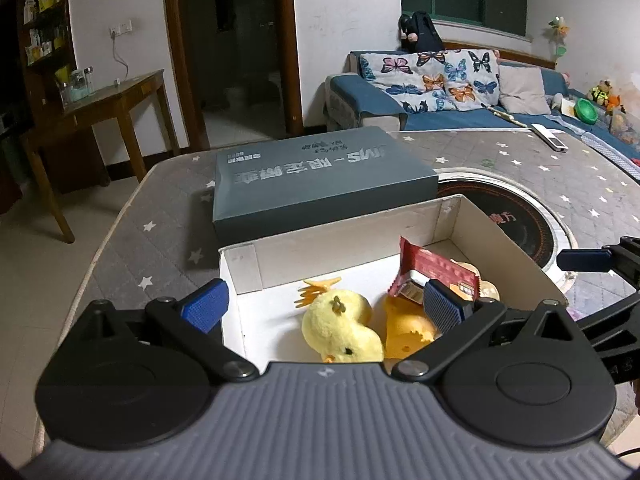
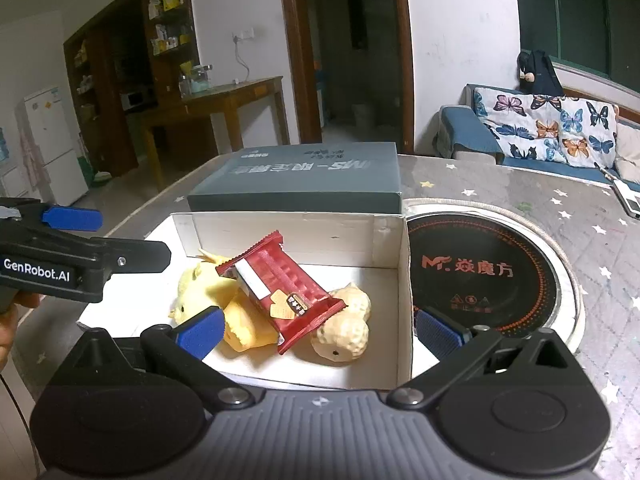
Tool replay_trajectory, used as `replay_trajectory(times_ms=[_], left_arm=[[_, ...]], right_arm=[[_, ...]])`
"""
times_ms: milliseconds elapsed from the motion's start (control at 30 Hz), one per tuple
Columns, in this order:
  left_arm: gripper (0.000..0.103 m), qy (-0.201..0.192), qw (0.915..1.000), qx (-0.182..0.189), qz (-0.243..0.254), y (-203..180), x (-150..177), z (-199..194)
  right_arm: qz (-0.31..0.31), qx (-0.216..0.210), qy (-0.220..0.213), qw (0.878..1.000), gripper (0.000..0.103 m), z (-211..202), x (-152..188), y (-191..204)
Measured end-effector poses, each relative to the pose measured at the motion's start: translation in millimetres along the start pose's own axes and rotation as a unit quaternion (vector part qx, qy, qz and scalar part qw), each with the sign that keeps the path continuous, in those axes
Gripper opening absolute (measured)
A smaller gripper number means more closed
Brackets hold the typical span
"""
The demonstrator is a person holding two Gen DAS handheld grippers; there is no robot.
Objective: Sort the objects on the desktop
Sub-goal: 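Withdraw the left tool up and away from the box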
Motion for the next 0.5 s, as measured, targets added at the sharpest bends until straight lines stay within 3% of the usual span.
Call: replay_trajectory(times_ms=[500], left_arm=[[0.103, 0.01, 0.9998, -0.01, -0.011, 13.8, -14.7, 17.2]], right_arm=[[0.005, -0.006, 0.011, 1.0, 0.103, 17.6, -18.9, -3.5]])
Point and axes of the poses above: each gripper's, at about its wrist camera, not at the fingertips, and z roughly the way its jaws point, y to its left, x to its underside, the point moved 1 cm from there along z, roughly the way its jaws point, and after that the axes turned 11 degrees about y, right-handed, at the moved point
